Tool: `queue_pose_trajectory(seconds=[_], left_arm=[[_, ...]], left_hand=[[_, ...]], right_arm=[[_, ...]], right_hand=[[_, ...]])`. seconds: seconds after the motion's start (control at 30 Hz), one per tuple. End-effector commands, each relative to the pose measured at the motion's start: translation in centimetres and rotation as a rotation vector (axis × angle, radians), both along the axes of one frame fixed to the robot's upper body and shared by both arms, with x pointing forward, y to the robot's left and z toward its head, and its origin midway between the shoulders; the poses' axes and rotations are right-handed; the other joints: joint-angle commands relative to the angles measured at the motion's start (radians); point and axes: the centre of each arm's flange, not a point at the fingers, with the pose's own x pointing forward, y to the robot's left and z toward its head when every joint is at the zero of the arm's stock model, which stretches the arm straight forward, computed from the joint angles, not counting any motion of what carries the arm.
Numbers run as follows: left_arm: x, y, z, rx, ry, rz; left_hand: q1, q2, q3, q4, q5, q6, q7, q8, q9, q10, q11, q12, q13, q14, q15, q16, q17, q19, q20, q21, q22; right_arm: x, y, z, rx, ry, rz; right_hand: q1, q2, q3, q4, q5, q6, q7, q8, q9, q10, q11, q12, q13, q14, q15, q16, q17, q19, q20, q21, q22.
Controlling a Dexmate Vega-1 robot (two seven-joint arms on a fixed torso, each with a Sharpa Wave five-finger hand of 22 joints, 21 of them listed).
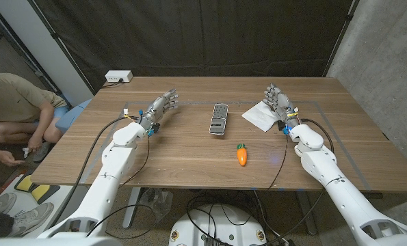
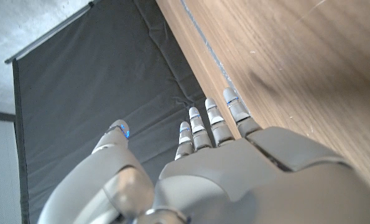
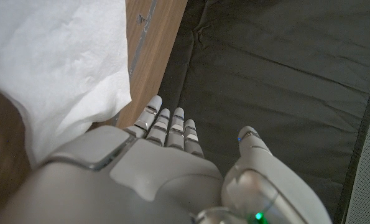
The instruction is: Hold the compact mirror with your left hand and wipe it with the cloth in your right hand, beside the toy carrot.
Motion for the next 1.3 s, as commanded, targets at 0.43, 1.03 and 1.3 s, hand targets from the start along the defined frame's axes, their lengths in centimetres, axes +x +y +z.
queue_pose_trajectory(seconds=[0.43, 1.03, 1.3], left_arm=[[-0.4, -0.2, 1.2, 0.355, -0.010, -0.054], [-0.5, -2.3, 1.7, 0.512, 0.067, -0.239], [0.0, -3.2, 1.4, 0.430, 0.150, -0.414]], left_hand=[[0.103, -0.046, -0.007, -0.063, -0.023, 0.272, 0.015, 0.077, 0.007, 0.192, -0.026, 0.012, 0.008, 0.180, -0.054, 0.029, 0.007, 0.160, 0.000, 0.074, 0.009], [0.151, -0.091, -0.032, -0.086, -0.034, 0.408, 0.104, 0.142, 0.034, 0.197, 0.012, -0.042, 0.017, 0.182, -0.053, 0.000, 0.009, 0.301, -0.006, 0.086, -0.018], [0.165, -0.089, -0.031, -0.089, -0.036, 0.416, 0.126, 0.143, 0.031, 0.225, 0.023, -0.042, 0.017, 0.213, -0.056, 0.005, 0.006, 0.341, -0.037, 0.080, -0.022]], right_arm=[[-2.6, 0.5, -0.7, -0.087, -0.016, -0.103], [-4.0, 0.6, -1.8, -0.075, -0.013, -0.129], [-4.0, 0.6, -2.1, -0.074, -0.011, -0.131]], right_hand=[[0.028, -0.002, 0.000, -0.023, 0.004, 0.015, -0.005, 0.011, 0.004, -0.001, 0.005, 0.004, 0.003, -0.001, 0.009, -0.003, 0.001, 0.002, 0.001, -0.015, 0.004], [0.033, -0.001, -0.005, -0.030, 0.002, 0.026, -0.009, 0.013, 0.005, 0.015, 0.002, 0.011, 0.003, 0.002, 0.010, -0.002, 0.004, 0.008, 0.002, -0.025, 0.005], [0.034, 0.002, -0.007, -0.032, 0.002, 0.028, -0.009, 0.013, 0.005, 0.015, 0.001, 0.010, 0.003, 0.002, 0.008, -0.002, 0.005, 0.010, 0.001, -0.029, 0.006]])
